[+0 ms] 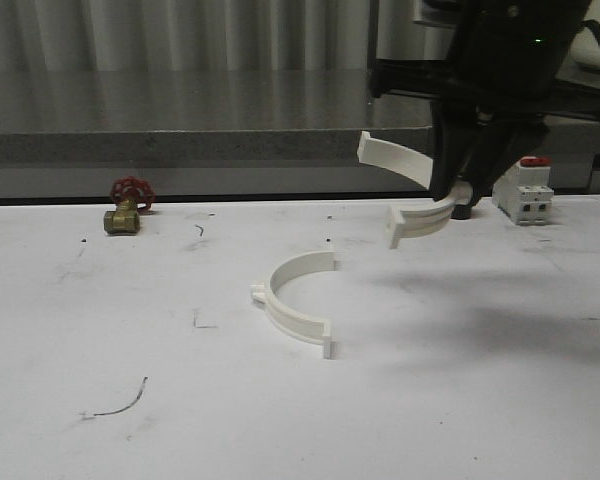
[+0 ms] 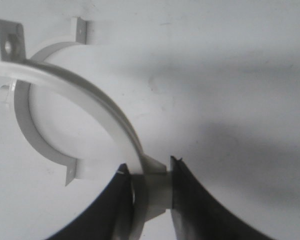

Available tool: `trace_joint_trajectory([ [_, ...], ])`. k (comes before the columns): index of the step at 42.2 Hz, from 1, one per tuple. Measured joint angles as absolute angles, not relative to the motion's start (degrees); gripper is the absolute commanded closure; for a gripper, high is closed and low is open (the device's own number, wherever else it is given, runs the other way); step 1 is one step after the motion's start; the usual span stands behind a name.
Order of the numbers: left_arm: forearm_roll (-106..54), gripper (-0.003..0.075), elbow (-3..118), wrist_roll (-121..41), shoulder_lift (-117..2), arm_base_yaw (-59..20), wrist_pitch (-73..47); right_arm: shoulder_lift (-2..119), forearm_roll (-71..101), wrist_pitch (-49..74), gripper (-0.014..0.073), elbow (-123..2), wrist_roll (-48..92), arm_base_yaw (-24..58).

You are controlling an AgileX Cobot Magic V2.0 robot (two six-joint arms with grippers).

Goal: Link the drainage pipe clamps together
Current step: 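Carry the clamp half to the placed half, aligning their ends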

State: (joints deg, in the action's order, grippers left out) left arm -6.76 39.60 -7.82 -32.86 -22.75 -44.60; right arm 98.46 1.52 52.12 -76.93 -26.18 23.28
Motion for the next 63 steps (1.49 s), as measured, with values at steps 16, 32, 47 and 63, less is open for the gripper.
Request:
trace_joint_trajectory([
  [16,-6.8,0.0407,39.6,-7.8,-32.9,-22.8,-44.6,107.8,-3.1,51.8,0.0499,-79.9,-39.0,26.5],
  [32,-6.8,0.0407,39.6,-7.8,-32.9,-22.8,-44.6,112.5,-3.1,50.1,0.0499,-80.3,-39.5,26.5],
  [47,-6.8,0.0407,39.6,-7.8,-32.9,-22.8,-44.6,112.9,-3.3,47.4,0.0499,-80.3,-39.6,26.5],
  [63,-6.8,0.0407,39.6,-7.8,-32.9,-22.8,-44.6,112.9,-5.1,47.2,0.0499,-80.3,-39.6,26.5],
])
